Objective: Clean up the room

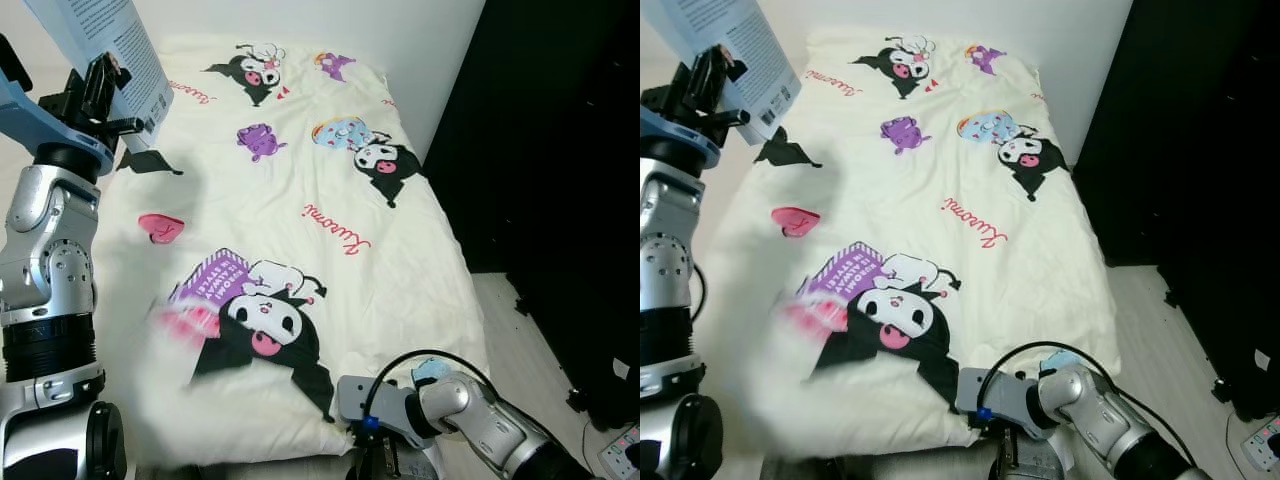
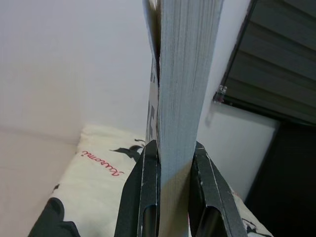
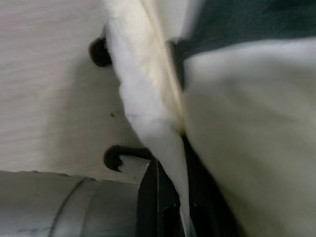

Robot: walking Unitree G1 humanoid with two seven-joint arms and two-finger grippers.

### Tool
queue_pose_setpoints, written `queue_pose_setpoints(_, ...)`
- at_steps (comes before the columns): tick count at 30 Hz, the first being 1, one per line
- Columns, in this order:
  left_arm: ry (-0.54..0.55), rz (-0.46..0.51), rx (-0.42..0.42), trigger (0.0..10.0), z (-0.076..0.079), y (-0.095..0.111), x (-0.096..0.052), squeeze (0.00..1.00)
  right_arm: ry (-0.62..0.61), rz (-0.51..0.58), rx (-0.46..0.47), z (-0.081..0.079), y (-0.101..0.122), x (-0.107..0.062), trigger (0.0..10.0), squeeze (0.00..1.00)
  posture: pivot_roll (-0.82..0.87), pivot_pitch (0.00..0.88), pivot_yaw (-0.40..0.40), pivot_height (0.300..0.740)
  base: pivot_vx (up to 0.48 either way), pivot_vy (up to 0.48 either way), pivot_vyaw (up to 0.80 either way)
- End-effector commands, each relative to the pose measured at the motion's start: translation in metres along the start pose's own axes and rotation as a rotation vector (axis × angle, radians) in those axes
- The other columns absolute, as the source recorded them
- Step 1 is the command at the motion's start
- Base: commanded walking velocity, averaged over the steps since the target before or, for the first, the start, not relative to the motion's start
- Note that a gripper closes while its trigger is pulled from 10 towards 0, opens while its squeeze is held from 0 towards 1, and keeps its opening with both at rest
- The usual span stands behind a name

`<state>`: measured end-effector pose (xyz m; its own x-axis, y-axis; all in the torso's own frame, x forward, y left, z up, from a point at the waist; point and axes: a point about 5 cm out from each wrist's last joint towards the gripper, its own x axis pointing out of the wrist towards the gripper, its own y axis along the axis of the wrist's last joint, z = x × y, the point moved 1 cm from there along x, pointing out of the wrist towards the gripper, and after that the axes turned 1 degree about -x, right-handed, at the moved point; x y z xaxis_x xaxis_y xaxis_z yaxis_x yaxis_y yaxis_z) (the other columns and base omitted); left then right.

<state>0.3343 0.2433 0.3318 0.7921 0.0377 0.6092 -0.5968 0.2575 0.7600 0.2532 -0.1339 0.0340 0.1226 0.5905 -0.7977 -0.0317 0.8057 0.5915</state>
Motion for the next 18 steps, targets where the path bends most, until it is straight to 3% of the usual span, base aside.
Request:
queue_pose_setpoints(1, -0.012, 0.022, 0.010, 0.0, 0.003, 0.000, -0.001, 0.00, 0.000, -0.101, 0.041, -0.007, -0.025, 0.002, 10.0, 0.00, -0.05, 0.090, -0.078, 0.485, 0.000, 0.000, 0.00)
queue_pose_setpoints(3, -0.014, 0.022, 0.016, 0.0, 0.003, -0.001, 0.000, 0.00, -0.048, -0.096, 0.044, 0.000, -0.025, 0.001, 10.0, 0.00, -0.04, 0.087, -0.078, 0.485, 0.000, 0.000, 0.00)
queue_pose_setpoints(4, -0.020, 0.017, 0.032, 0.0, 0.004, -0.003, 0.000, 0.00, -0.089, -0.078, 0.056, 0.006, -0.024, 0.000, 10.0, 0.40, -0.04, 0.084, -0.076, 0.485, 0.000, 0.000, 0.00)
queue_pose_setpoints(6, -0.020, 0.017, 0.032, 0.0, 0.004, -0.003, 0.000, 0.00, -0.089, -0.078, 0.056, 0.006, -0.024, 0.000, 10.0, 0.40, -0.04, 0.084, -0.076, 0.485, 0.000, 0.000, 0.00)
queue_pose_setpoints(7, -0.029, 0.006, 0.057, 0.0, 0.005, -0.007, -0.001, 0.00, -0.122, -0.048, 0.082, 0.011, -0.022, -0.001, 10.0, 1.00, -0.04, 0.076, -0.075, 0.485, 0.000, 0.000, 0.00)
queue_pose_setpoints(10, -0.037, -0.009, 0.083, 0.0, 0.005, -0.012, -0.002, 0.00, -0.143, -0.004, 0.117, 0.015, -0.019, -0.003, 10.0, 1.00, -0.04, 0.073, -0.075, 0.485, 0.000, 0.000, 0.00)
queue_pose_setpoints(11, -0.044, -0.057, 0.150, 0.0, 0.002, -0.025, -0.006, 0.00, -0.167, 0.111, 0.207, 0.020, -0.010, -0.009, 10.0, 1.00, -0.05, 0.061, -0.076, 0.485, 0.000, 0.000, 0.00)
queue_pose_setpoints(13, -0.044, -0.057, 0.150, 0.0, 0.002, -0.025, -0.006, 0.00, -0.167, 0.111, 0.207, 0.020, -0.010, -0.009, 10.0, 1.00, -0.05, 0.061, -0.076, 0.485, 0.000, 0.000, 0.00)
queue_pose_setpoints(14, -0.038, -0.128, 0.236, 0.0, -0.007, -0.042, -0.014, 0.00, -0.161, 0.254, 0.309, 0.023, 0.000, -0.020, 10.0, 1.00, -0.06, 0.049, -0.075, 0.485, 0.000, 0.000, 0.00)
queue_pose_setpoints(18, -0.024, -0.187, 0.297, 0.0, -0.014, -0.057, -0.023, 0.00, -0.095, 0.348, 0.364, 0.016, 0.004, -0.033, 10.0, 1.00, -0.06, 0.042, -0.076, 0.485, 0.000, 0.000, 0.00)
